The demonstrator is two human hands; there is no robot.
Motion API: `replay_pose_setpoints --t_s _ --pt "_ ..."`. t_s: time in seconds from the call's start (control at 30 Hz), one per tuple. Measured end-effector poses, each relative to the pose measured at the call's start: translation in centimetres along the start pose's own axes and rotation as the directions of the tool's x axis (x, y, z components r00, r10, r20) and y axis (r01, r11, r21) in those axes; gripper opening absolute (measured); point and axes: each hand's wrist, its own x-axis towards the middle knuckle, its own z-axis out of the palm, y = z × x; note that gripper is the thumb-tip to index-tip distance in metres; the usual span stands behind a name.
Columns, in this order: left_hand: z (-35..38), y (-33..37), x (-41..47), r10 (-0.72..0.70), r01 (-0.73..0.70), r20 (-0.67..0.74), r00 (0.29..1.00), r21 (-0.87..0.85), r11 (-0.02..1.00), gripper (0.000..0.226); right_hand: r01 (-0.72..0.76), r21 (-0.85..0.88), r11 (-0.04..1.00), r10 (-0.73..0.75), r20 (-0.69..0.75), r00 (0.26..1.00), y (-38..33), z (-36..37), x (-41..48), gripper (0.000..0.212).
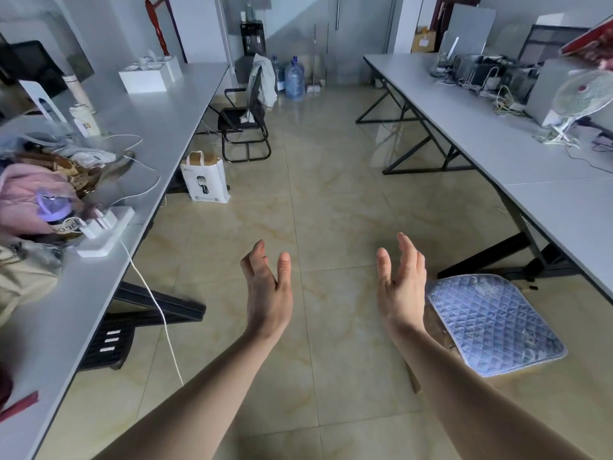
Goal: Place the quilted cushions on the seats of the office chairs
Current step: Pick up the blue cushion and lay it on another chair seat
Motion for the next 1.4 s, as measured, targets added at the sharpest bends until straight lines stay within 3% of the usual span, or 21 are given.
replay_pose_setpoints --t_s 0.53,0.97,1.4 --pt "3.4 -2.6 12.5 -0.017 0.019 -0.041 0.999 0.035 0.999 0.069 0.019 0.047 0.999 -0.021 0.05 0.999 -0.7 9.7 11.1 0.053" --pt "17.3 0.4 27.6 -0.008 0.009 -0.002 1.0 0.086 0.996 0.071 -0.046 0.057 0.997 0.045 0.027 0.999 4.6 13.1 29.5 0.054" --pt "29.9 1.7 35.6 0.047 -0.051 0.109 0.993 0.037 0.998 0.06 -0.166 0.022 0.986 0.168 -0.106 0.98 10.4 12.2 38.0 0.053"
